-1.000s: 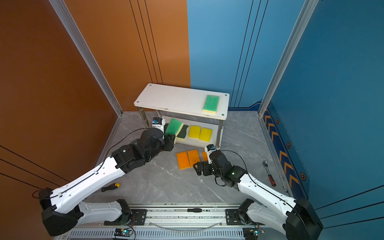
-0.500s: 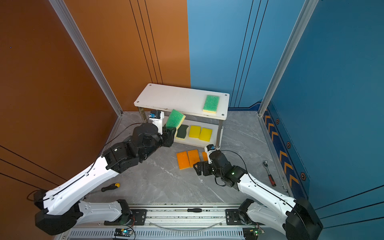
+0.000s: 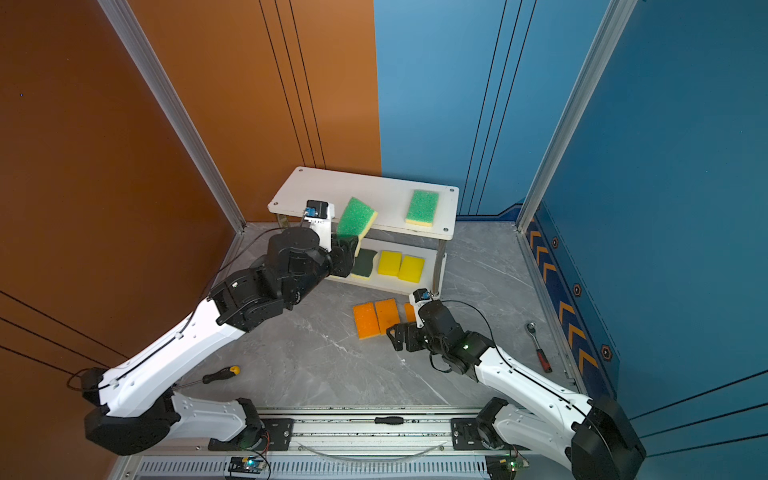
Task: Place and organize the cleaning sponges onto the shelf
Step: 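Carry the green sponge over the shelf top beside the other green sponge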
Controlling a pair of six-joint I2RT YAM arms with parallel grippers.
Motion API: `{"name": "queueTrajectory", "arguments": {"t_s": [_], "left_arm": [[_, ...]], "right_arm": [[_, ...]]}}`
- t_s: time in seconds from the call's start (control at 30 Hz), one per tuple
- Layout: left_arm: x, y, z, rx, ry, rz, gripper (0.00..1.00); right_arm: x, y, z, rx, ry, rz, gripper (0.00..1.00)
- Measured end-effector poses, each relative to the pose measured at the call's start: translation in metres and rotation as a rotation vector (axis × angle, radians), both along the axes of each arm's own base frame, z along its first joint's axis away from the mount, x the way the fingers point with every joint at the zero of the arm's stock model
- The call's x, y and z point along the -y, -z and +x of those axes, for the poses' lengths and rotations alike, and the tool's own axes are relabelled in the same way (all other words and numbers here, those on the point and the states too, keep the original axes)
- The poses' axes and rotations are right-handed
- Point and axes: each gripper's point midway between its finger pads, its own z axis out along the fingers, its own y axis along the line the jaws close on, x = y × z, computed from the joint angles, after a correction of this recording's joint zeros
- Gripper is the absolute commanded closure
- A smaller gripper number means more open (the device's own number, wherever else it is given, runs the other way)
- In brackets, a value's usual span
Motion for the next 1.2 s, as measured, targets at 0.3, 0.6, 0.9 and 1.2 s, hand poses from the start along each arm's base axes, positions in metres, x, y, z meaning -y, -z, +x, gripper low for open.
{"name": "queueTrajectory", "arguments": {"t_s": [0.3, 0.6, 0.9, 1.2], "left_arm": [[0.011, -0.007, 0.025, 0.025, -0.030, -0.023, 0.50], [0.023, -0.020, 0.047, 0.055, -0.050, -0.071, 0.50], [0.042, -0.016, 0.068, 0.044, -0.060, -0.102, 0.48], [0.057, -0.011, 0.087, 0.027, -0.076, -0.125, 0.48]], "right_arm": [[0.000, -0.001, 0.000, 0.003, 0.000, 0.002, 0.00], [0.000, -0.004, 0.000, 0.010, 0.000, 0.008, 0.00], [0.001, -0.015, -0.001, 0.039, 0.001, 0.033, 0.00], [0.005, -0.024, -0.004, 0.065, 0.005, 0.052, 0.00]]}}
